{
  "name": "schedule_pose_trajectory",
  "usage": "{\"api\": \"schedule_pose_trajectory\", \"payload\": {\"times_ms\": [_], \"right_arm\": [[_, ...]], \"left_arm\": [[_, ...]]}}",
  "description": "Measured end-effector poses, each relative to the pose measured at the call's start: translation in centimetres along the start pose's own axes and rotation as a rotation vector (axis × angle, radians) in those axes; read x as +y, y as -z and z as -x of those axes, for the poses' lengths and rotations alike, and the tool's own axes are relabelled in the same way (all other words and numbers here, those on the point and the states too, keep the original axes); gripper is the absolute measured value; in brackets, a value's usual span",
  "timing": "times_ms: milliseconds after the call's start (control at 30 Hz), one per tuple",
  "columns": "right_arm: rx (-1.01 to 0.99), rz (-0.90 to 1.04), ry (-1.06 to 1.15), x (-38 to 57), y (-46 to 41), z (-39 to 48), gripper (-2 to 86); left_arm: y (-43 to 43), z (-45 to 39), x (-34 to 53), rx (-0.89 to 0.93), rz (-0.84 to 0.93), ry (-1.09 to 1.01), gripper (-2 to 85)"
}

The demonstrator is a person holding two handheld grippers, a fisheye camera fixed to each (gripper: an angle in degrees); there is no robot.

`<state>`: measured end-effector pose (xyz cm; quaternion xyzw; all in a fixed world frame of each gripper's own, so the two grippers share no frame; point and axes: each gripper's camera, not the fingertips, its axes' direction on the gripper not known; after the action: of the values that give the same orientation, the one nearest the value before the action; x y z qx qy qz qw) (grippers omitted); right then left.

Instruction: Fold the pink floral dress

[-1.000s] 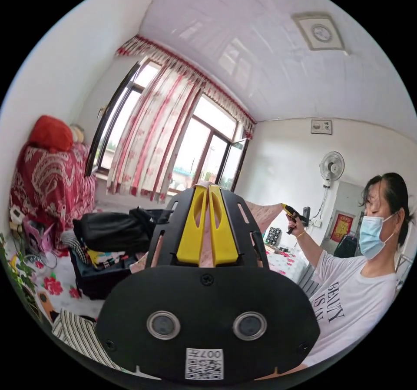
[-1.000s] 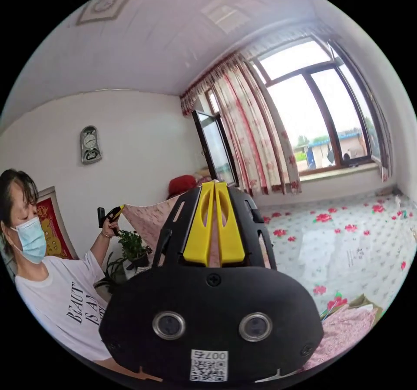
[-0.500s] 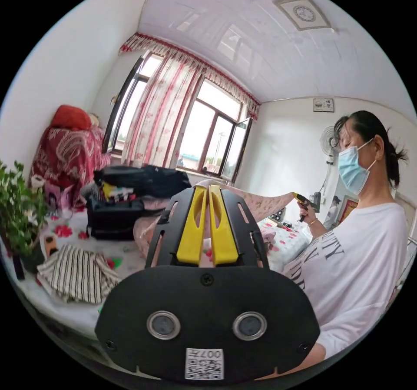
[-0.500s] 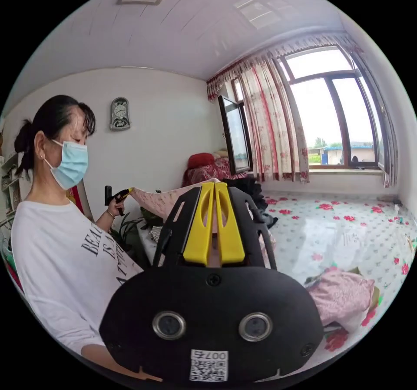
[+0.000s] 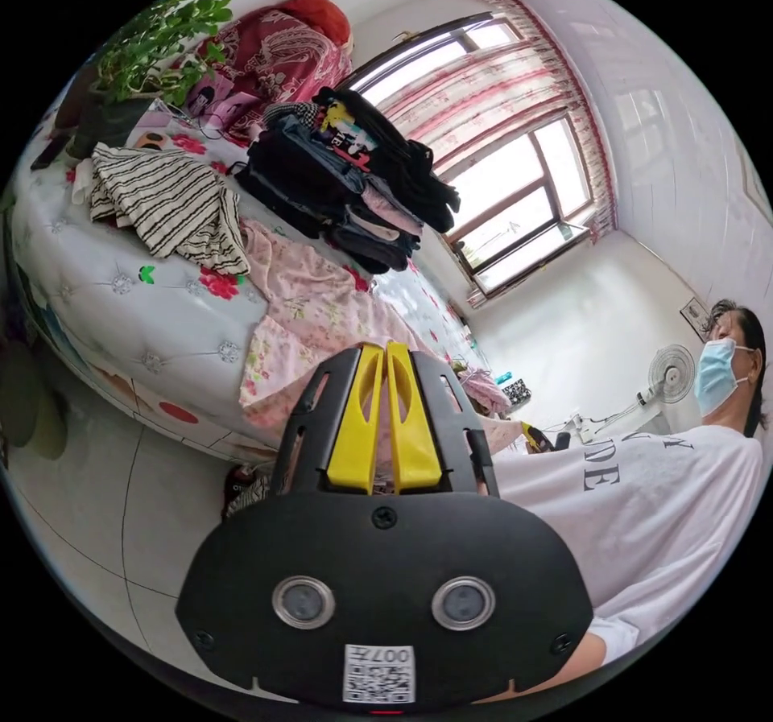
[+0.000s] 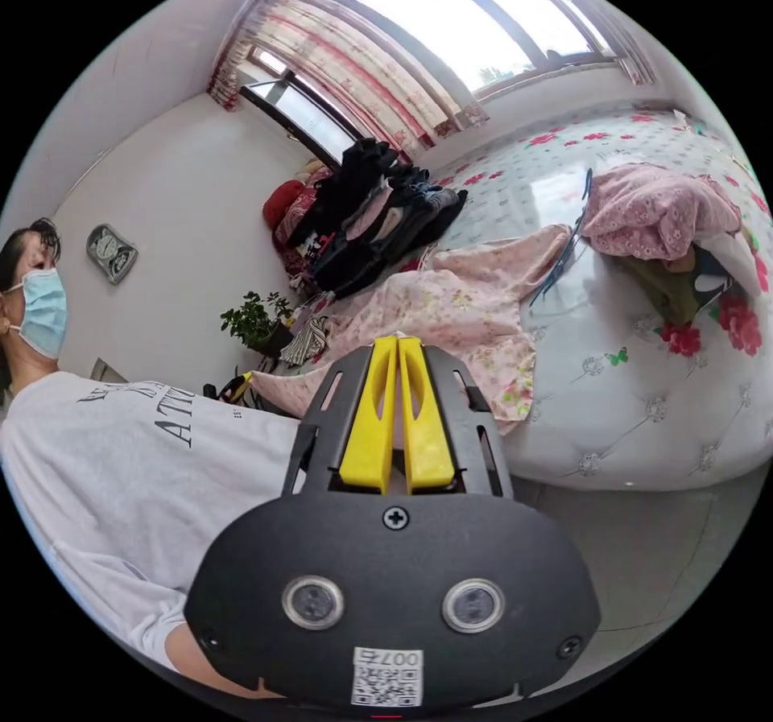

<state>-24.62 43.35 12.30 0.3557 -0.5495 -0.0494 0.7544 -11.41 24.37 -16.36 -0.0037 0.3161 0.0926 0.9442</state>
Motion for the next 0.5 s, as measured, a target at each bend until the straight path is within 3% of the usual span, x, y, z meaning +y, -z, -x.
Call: {"api": "schedule_pose_trajectory", "payload": {"times_ms": [300, 500], "right_arm": [[0.078, 0.038, -0.012, -10.9, -6.9, -3.5, -0.2], [0.209, 0.045, -0.113, -18.1, -15.3, -7.9, 0.2]], "left_arm": [[-7.2, 4.6, -13.0, -0.053, 0.072, -0.001, -0.9], [-15.6, 10.5, -20.7, -0.125, 0.138, 0.119, -0.3]]}}
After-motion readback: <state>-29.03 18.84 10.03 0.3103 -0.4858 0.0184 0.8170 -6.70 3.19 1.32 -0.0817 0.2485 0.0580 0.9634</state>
